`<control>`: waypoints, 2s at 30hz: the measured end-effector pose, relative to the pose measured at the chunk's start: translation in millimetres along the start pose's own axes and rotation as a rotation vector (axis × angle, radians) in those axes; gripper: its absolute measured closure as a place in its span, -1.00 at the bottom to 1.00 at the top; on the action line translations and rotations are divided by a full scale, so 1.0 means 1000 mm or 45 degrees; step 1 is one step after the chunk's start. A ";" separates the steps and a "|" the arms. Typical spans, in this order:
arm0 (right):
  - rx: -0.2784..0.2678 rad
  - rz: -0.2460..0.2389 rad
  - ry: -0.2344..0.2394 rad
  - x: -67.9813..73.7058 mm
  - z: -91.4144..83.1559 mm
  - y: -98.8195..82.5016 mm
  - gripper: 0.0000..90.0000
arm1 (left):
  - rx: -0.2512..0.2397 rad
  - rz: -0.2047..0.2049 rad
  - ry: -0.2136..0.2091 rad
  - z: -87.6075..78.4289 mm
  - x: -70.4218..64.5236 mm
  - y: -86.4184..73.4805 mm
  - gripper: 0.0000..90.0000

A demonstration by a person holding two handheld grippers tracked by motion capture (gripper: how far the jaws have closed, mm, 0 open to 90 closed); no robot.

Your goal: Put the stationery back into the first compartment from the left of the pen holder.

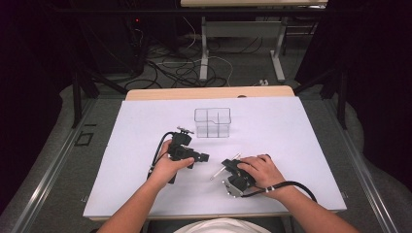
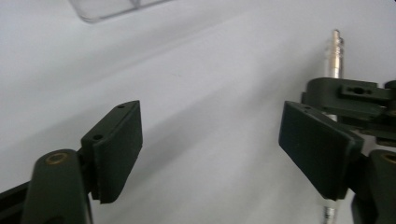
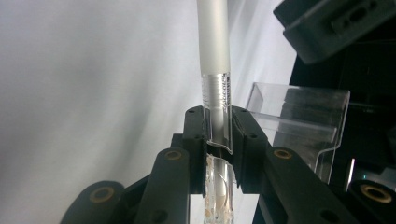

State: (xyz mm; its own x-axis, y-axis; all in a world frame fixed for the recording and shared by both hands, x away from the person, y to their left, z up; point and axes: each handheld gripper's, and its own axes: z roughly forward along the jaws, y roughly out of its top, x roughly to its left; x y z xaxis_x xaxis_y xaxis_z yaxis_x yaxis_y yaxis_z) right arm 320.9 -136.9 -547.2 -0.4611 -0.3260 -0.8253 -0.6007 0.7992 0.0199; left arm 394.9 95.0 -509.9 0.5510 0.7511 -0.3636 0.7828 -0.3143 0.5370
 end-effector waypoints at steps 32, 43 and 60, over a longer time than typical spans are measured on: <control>-0.370 1.243 -0.110 -0.074 0.014 -0.053 0.73 | -0.307 0.055 0.301 -0.050 0.060 -0.005 -0.52; -0.428 1.339 -0.147 -0.108 0.021 -0.058 0.73 | -0.304 -0.001 0.318 -0.055 0.072 -0.011 -0.58; -0.444 1.473 -0.158 -0.151 0.051 -0.054 0.73 | -0.306 0.020 0.350 -0.043 0.074 -0.014 -1.00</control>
State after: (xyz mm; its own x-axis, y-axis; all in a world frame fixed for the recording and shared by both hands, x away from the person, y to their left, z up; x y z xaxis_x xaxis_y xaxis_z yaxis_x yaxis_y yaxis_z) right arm 456.2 -104.9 -452.3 -0.7870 0.5560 -0.2674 -0.0279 0.4009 0.9157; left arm 411.9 179.6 -511.6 0.4390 0.8853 -0.1533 0.6662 -0.2062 0.7167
